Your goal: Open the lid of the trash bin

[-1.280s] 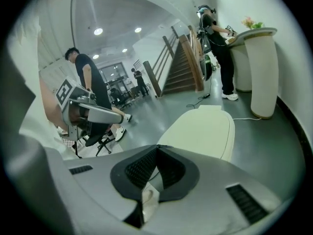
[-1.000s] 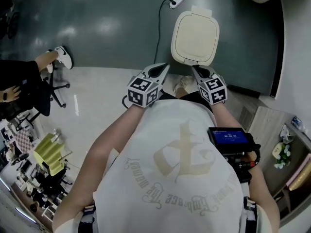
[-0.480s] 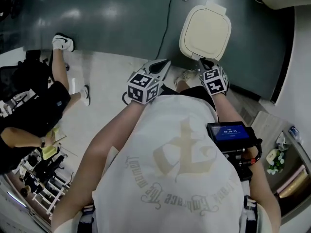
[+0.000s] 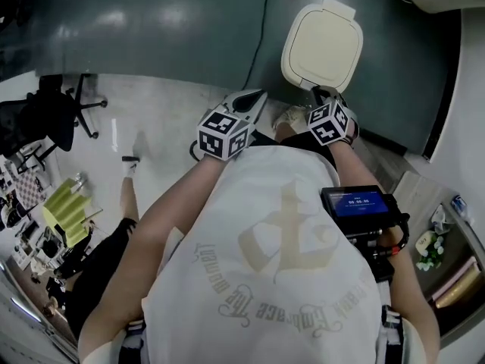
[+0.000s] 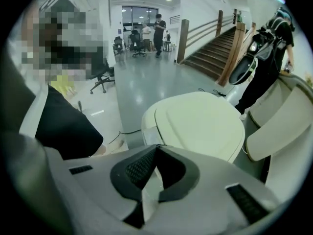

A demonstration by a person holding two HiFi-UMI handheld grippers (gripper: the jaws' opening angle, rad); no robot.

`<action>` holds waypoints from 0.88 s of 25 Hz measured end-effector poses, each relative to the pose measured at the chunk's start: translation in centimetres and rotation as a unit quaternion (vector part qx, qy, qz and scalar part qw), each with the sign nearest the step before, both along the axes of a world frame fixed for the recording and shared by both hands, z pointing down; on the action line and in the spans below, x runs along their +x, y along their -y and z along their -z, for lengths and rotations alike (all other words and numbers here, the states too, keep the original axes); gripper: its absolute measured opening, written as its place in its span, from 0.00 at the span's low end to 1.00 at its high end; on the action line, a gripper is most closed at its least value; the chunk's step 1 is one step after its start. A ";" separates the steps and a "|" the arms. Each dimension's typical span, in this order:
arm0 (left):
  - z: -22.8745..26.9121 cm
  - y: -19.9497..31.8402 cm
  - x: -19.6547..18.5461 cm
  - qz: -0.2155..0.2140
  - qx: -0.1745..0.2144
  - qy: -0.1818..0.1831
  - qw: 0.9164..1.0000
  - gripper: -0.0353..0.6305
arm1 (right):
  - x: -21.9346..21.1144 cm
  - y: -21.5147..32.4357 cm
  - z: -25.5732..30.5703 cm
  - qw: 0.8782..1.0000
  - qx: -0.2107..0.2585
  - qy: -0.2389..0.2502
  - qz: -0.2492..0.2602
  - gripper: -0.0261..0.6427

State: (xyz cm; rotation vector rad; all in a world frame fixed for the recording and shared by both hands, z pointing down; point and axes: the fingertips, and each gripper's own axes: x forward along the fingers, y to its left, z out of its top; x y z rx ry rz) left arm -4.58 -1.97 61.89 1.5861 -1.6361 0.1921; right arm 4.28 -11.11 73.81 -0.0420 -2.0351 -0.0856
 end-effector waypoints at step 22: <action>-0.1 0.4 0.8 -0.015 -0.001 -0.002 1.000 0.07 | 0.6 -0.3 -0.4 0.995 0.081 -0.008 0.062 0.05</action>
